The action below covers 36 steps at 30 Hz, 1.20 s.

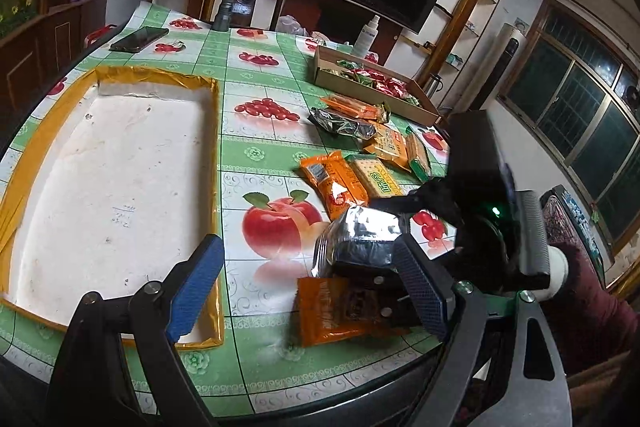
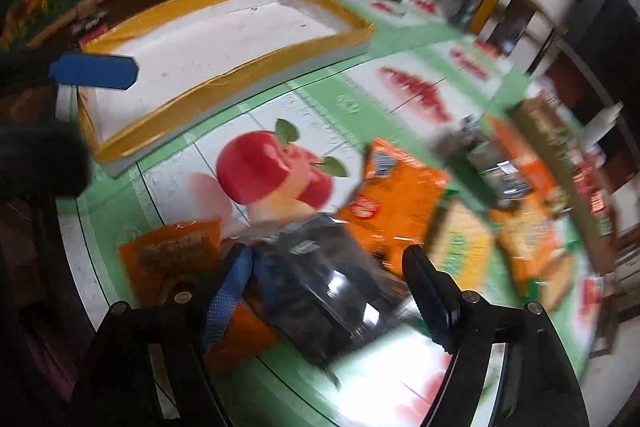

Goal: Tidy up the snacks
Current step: 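Lift the silver foil packet with the right tool while the left tool grasps an orange snack bag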

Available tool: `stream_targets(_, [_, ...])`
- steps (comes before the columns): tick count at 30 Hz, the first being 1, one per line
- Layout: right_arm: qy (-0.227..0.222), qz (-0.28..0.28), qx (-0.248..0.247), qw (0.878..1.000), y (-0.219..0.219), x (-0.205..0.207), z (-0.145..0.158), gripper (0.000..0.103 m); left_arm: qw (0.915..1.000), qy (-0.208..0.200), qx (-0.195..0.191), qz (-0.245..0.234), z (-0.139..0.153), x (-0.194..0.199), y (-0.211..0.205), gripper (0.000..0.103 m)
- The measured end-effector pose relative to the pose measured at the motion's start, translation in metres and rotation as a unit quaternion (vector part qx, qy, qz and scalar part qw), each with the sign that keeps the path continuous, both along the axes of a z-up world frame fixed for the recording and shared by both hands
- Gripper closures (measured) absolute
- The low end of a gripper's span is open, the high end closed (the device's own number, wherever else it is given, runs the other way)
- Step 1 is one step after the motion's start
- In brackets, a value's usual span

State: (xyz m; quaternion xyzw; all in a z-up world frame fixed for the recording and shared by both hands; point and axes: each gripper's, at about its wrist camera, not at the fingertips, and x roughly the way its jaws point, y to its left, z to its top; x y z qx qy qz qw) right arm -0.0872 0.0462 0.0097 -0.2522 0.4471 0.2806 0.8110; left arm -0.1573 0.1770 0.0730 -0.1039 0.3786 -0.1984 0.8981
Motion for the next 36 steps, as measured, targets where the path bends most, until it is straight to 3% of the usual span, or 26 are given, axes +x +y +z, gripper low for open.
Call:
stream_targets(3, [0.022, -0.005, 0.029, 0.999, -0.007, -0.005, -0.004, 0.032, 0.9999, 0.003, 0.001, -0.01, -0.002, 0.001, -0.004, 0.016])
stream_targets(4, [0.024, -0.013, 0.027, 0.999, -0.01, -0.009, -0.007, 0.043, 0.9998, 0.006, -0.001, -0.017, -0.004, 0.002, -0.007, 0.016])
stream_targets(10, [0.032, -0.11, 0.08, 0.99, -0.06, -0.014, -0.005, 0.043, 0.9979, 0.022, 0.019, -0.058, -0.013, 0.002, -0.03, 0.016])
stream_targets(13, [0.026, -0.14, 0.09, 0.986, -0.081, -0.016, -0.004, 0.043, 0.9958, 0.057, 0.046, -0.055, -0.024, 0.003, -0.039, 0.016])
stream_targets(16, [0.024, -0.153, 0.104, 0.983, -0.094, -0.017, -0.003, 0.042, 0.992, 0.094, 0.076, -0.037, -0.033, -0.006, -0.041, 0.016])
stream_targets(21, [0.023, -0.154, 0.121, 0.98, -0.099, -0.018, -0.002, 0.04, 0.9864, 0.139, 0.077, -0.041, -0.045, -0.018, -0.043, 0.016])
stream_targets(22, [0.023, -0.155, 0.125, 0.98, -0.1, -0.018, -0.002, 0.04, 0.9854, 0.146, 0.079, -0.04, -0.047, -0.015, -0.045, 0.018])
stream_targets(24, [0.027, -0.156, 0.133, 0.978, -0.101, -0.016, -0.003, 0.039, 0.9834, 0.158, 0.078, -0.042, -0.054, -0.008, -0.05, 0.036])
stream_targets(26, [0.032, -0.158, 0.146, 0.976, -0.106, -0.014, -0.002, 0.039, 0.9838, 0.151, 0.085, -0.045, -0.053, -0.002, -0.056, 0.044])
stream_targets(28, [0.038, -0.161, 0.16, 0.973, -0.109, -0.013, -0.002, 0.039, 0.9844, 0.143, 0.086, -0.055, -0.053, 0.007, -0.063, 0.046])
stream_targets(33, [0.043, -0.169, 0.177, 0.969, -0.114, -0.012, -0.002, 0.039, 0.9831, 0.108, 0.135, -0.06, -0.053, 0.034, -0.083, 0.046])
stream_targets(36, [0.042, -0.169, 0.177, 0.969, -0.113, -0.013, -0.002, 0.039, 0.9847, 0.117, 0.106, -0.073, -0.053, 0.039, -0.084, 0.045])
